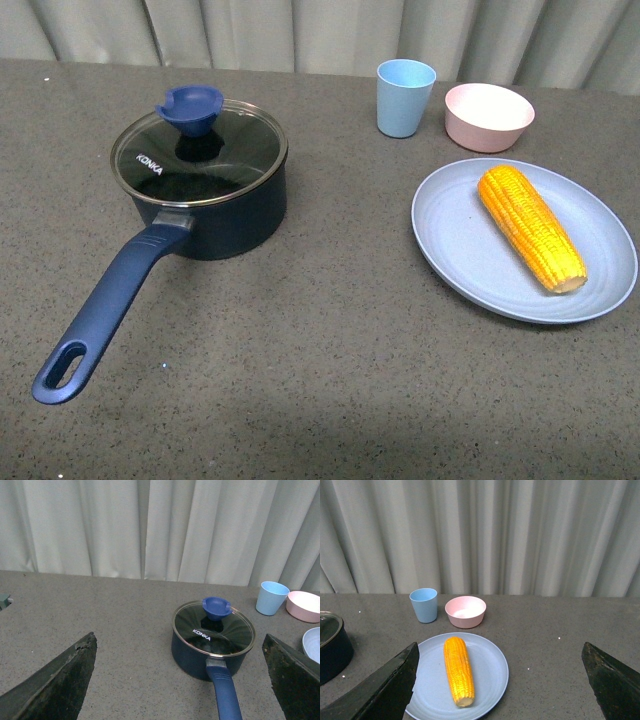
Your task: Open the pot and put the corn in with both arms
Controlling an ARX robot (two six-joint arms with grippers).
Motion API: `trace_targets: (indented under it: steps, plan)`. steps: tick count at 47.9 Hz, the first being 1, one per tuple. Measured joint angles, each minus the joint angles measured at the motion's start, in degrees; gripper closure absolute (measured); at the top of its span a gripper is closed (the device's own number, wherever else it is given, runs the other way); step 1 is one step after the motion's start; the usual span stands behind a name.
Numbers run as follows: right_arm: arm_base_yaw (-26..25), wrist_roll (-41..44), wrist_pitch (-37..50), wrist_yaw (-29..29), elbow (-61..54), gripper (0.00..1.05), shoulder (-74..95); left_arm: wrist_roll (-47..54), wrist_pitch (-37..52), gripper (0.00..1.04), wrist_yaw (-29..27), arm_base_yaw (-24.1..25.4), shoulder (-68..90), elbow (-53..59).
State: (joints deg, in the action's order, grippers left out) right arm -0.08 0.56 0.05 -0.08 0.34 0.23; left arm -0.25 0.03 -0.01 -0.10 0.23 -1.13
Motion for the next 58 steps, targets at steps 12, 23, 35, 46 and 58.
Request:
trace_targets:
  steps: [12, 23, 35, 46, 58]
  plan:
    - [0.0, 0.0, 0.0, 0.0, 0.0, 0.09, 0.0, 0.0, 0.0, 0.07, 0.0, 0.0, 0.0, 0.0]
    - [0.0, 0.0, 0.0, 0.0, 0.0, 0.09, 0.0, 0.0, 0.0, 0.07, 0.0, 0.0, 0.0, 0.0]
    - [0.0, 0.0, 0.0, 0.0, 0.0, 0.09, 0.0, 0.0, 0.0, 0.07, 0.0, 0.0, 0.0, 0.0]
    - [0.0, 0.0, 0.0, 0.0, 0.0, 0.09, 0.0, 0.0, 0.0, 0.07, 0.0, 0.0, 0.0, 0.0]
    - [0.0, 0.0, 0.0, 0.0, 0.0, 0.09, 0.0, 0.0, 0.0, 0.07, 0.0, 0.0, 0.0, 0.0]
